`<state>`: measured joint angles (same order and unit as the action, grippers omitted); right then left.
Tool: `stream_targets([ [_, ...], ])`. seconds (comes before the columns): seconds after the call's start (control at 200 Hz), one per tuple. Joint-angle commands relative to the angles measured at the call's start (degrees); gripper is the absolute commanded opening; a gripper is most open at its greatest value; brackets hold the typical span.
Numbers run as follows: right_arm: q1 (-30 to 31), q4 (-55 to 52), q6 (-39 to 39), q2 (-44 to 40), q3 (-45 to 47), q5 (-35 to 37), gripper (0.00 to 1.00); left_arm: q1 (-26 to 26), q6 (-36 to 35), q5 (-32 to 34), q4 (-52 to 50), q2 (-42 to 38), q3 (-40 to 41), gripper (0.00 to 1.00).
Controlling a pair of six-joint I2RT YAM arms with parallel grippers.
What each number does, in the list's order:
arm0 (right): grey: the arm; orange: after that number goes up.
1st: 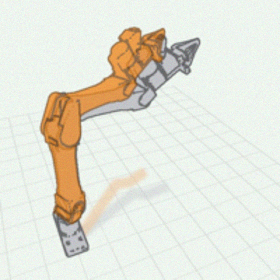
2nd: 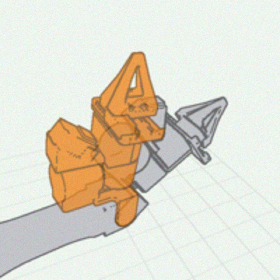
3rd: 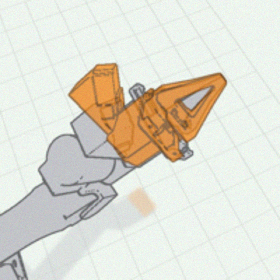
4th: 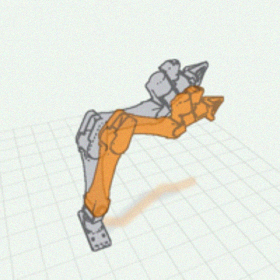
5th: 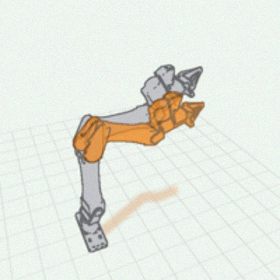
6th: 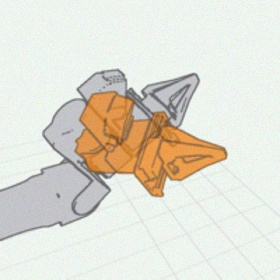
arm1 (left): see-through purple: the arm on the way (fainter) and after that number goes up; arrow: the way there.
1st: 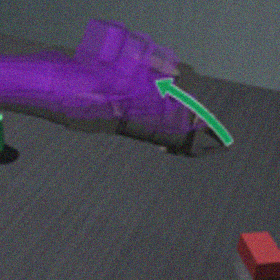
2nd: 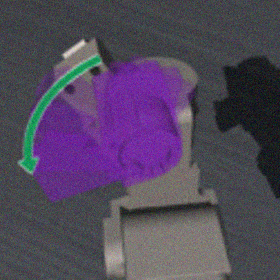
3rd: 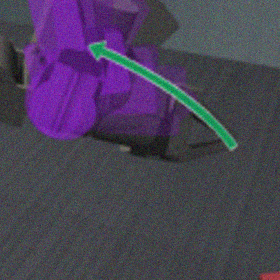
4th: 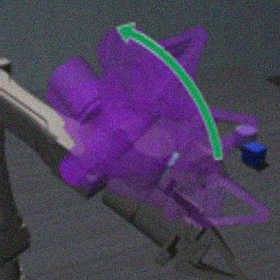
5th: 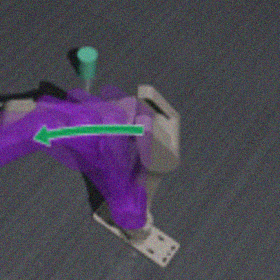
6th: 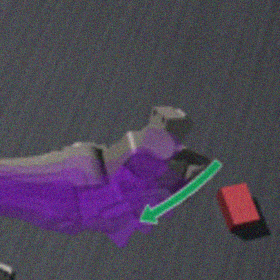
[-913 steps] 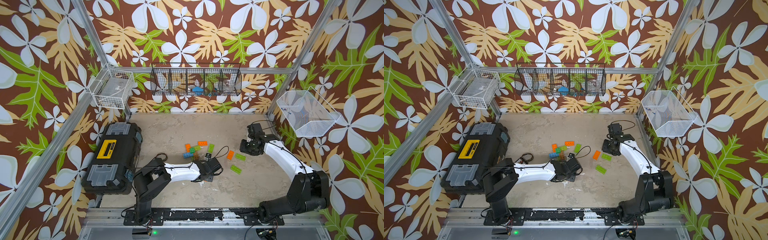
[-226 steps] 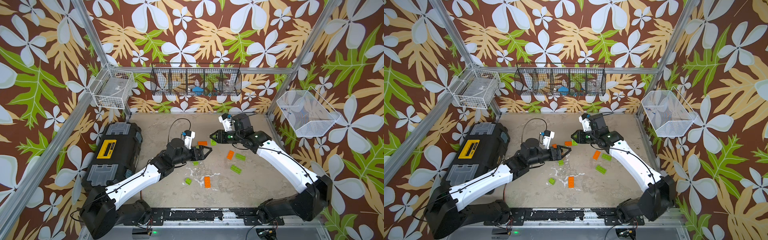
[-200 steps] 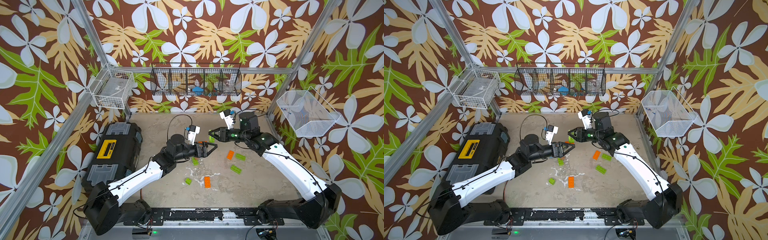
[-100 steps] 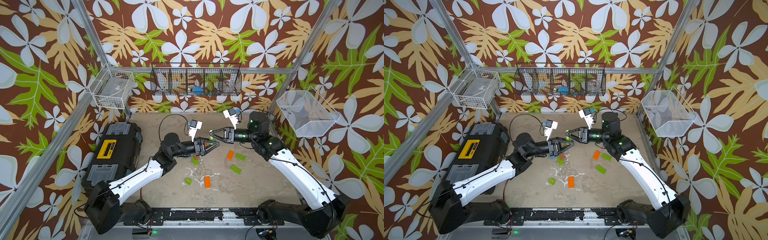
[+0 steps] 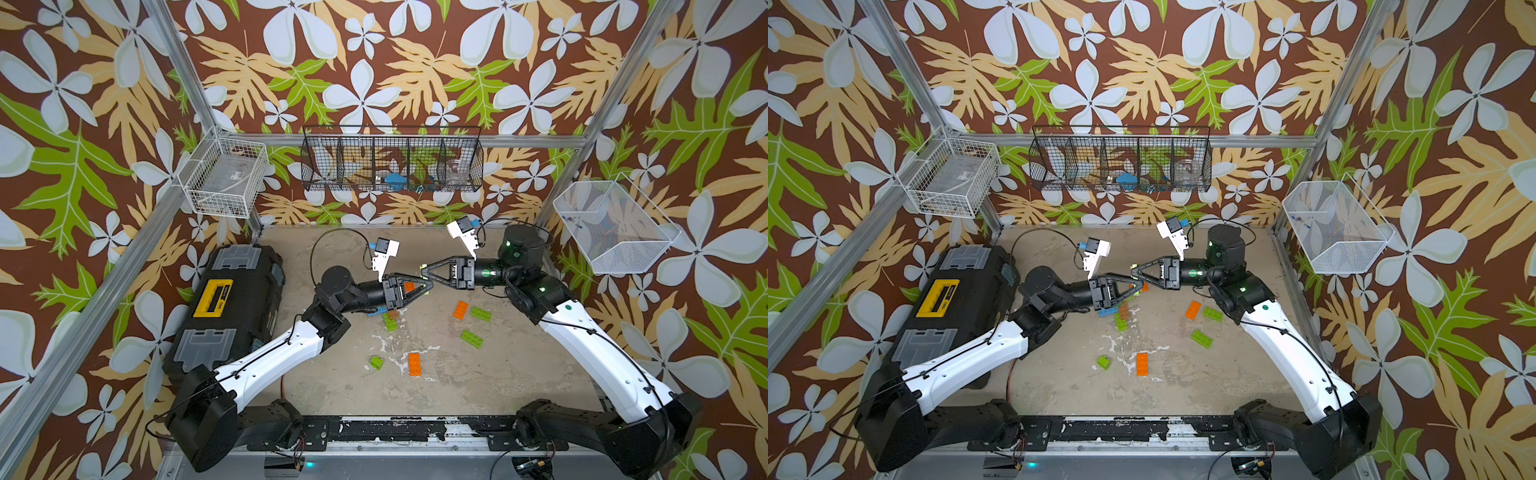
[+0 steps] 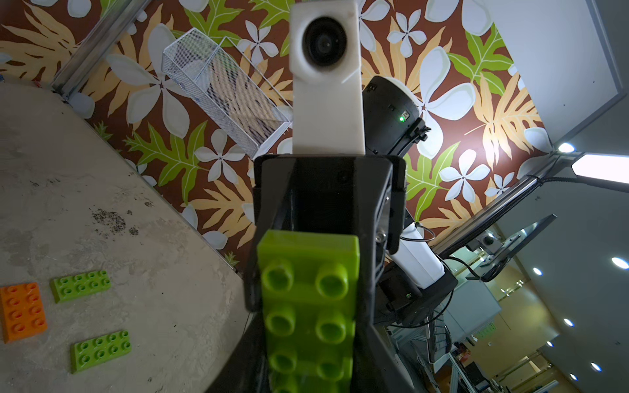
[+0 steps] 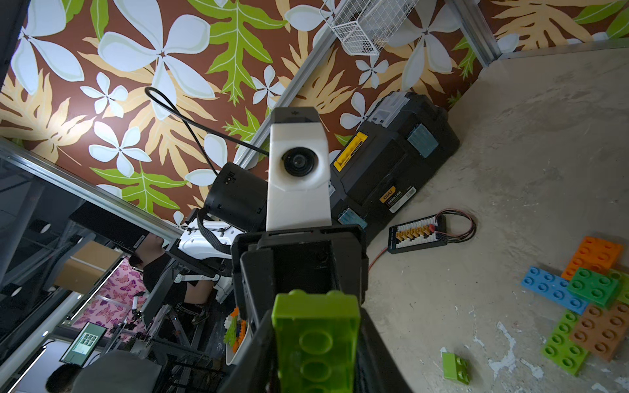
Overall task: Assemble a small pinwheel with lego
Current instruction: Pick up the lego brick from the center of the board, then place the lego brick from the lego brick.
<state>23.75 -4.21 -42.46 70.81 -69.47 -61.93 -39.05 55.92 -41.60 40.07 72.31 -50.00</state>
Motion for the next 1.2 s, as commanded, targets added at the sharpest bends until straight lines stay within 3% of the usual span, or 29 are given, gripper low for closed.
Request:
stream_targets([
  [0.0,-0.2,2.5,-1.4,0.0,0.1,0.2,0.24,0.0,-0.4,-1.4,3.3,-0.6,0.4,0.28],
  [0.1,-0.2,2.4,-1.3,0.1,0.2,0.6,0.25,0.0,-0.7,-1.2,2.8,-0.8,0.7,0.16],
  [0.145,-0.4,1.5,-0.8,0.1,0.1,1.5,0.32,0.0,-1.0,-1.1,2.3,-0.8,0.7,0.12],
  [0.21,-1.2,-1.2,0.7,0.0,-0.7,4.3,0.51,0.0,-2.2,-0.5,-0.2,-1.1,0.8,0.10],
  [0.265,-2.2,-5.8,2.7,-0.3,-2.0,9.6,0.74,0.0,-5.0,1.7,-6.5,-1.3,0.1,0.07],
  [0.315,-3.0,-11.9,5.8,-0.8,-4.0,18.5,0.89,-0.3,-8.3,5.3,-14.0,-1.3,-0.8,0.05],
  [0.37,-3.3,-19.8,8.9,-1.2,-6.4,32.6,0.98,-1.1,-11.0,10.6,-22.3,-1.1,-1.5,0.02],
  [0.42,-3.4,-25.2,10.4,-1.3,-7.5,43.9,0.98,-2.0,-12.5,16.3,-29.5,-0.5,-2.0,0.00],
  [0.485,-4.3,-29.2,11.0,-1.7,-7.4,53.0,0.96,-4.0,-13.8,25.8,-39.1,1.4,-3.5,0.00],
  [0.601,-6.9,-30.8,11.2,-4.1,-3.9,57.7,0.92,-9.0,-12.4,41.3,-52.8,6.6,-6.6,0.00],
  [0.701,-8.4,-31.9,11.3,-6.6,-1.7,61.6,0.88,-12.1,-7.8,48.5,-57.9,10.8,-7.7,0.00],
  [0.991,-11.1,-33.6,13.4,-9.9,0.5,63.7,0.84,-16.9,-2.0,58.4,-69.8,26.6,-19.0,0.00],
  [1.196,-11.1,-33.5,13.6,-10.3,1.9,63.3,0.83,-17.8,-0.7,59.0,-72.4,32.6,-22.5,0.00],
])
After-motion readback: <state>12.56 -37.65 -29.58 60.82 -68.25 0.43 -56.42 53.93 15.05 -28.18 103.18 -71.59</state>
